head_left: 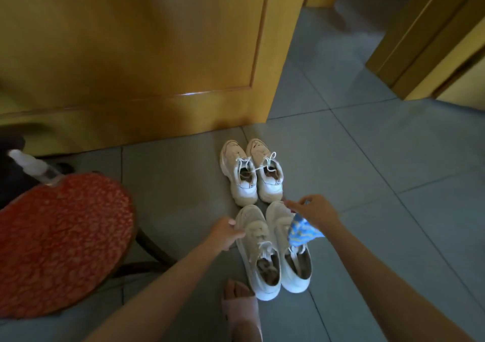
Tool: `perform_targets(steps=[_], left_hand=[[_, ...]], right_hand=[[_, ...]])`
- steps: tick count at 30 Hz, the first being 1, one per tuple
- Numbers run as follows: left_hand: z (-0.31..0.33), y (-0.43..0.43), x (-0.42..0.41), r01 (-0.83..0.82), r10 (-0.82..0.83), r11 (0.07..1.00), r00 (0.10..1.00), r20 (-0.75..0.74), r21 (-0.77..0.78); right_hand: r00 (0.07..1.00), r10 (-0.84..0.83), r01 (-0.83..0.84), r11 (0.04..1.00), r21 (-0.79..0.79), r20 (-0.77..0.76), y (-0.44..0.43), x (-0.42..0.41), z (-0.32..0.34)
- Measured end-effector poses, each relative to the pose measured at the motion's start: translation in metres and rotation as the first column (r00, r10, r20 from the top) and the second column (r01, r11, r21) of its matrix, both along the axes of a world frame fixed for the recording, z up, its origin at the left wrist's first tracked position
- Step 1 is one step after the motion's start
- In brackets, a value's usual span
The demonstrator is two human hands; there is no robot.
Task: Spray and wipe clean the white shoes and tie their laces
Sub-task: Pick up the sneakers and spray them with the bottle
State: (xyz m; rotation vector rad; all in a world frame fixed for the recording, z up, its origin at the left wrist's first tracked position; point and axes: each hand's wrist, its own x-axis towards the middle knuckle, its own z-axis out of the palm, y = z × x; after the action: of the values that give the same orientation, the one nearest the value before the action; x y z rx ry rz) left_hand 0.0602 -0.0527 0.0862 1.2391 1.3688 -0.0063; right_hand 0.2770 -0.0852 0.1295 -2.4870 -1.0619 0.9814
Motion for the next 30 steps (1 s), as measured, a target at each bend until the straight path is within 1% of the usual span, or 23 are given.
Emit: perform_targets(steps=[3, 4, 7, 10, 13, 18, 21, 23, 27, 30], left_hand=[[-0.034, -0.019, 0.009, -0.009, 0.007, 0.997, 1.000, -0.025, -0.082], [-0.042, -0.023, 0.012, -0.008, 0.006, 0.996, 1.000, -0.019, -0.086], [-0.054, -0.039, 0.020, -0.007, 0.007, 0.997, 1.000, -0.007, -0.078], [-0.075, -0.050, 0.029, -0.002, 0.001, 0.997, 1.000, -0.014, -0.082], [-0.093, -0.058, 0.036, -0.018, 0.017, 0.998, 1.000, -0.015, -0.057], [-0.113, -0.066, 0.040, -0.078, 0.077, 0.996, 0.997, 0.013, 0.035], [-0.118, -0.070, 0.043, -0.082, 0.082, 0.993, 0.997, 0.001, 0.086], [-0.121, -0.071, 0.044, -0.073, 0.076, 0.991, 0.997, -0.024, 0.113], [-0.128, -0.070, 0.045, -0.068, 0.075, 0.991, 0.996, -0.053, 0.112], [-0.129, -0.070, 0.046, -0.062, 0.070, 0.991, 0.996, -0.062, 0.117]], right_hand=[[0.998, 0.053, -0.049, 0.989, -0.142, 0.025, -0.029, 0.017, -0.031], [0.997, 0.068, -0.061, 0.982, -0.181, 0.032, -0.036, 0.020, -0.041], [0.996, 0.070, -0.051, 0.962, -0.268, 0.060, -0.054, 0.024, -0.064], [0.988, 0.123, -0.076, 0.915, -0.395, 0.095, -0.065, 0.028, -0.084], [0.986, 0.141, -0.085, 0.890, -0.448, 0.093, -0.071, 0.029, -0.100], [0.992, 0.115, -0.079, 0.893, -0.443, 0.054, -0.077, 0.024, -0.119], [0.990, 0.125, -0.092, 0.918, -0.386, 0.061, -0.079, 0.022, -0.125], [0.993, 0.100, -0.072, 0.939, -0.337, 0.066, -0.080, 0.021, -0.126], [0.994, 0.042, -0.013, 0.962, -0.273, 0.104, -0.084, 0.021, -0.129], [0.992, 0.054, -0.025, 0.971, -0.239, 0.114, -0.084, 0.021, -0.128]])
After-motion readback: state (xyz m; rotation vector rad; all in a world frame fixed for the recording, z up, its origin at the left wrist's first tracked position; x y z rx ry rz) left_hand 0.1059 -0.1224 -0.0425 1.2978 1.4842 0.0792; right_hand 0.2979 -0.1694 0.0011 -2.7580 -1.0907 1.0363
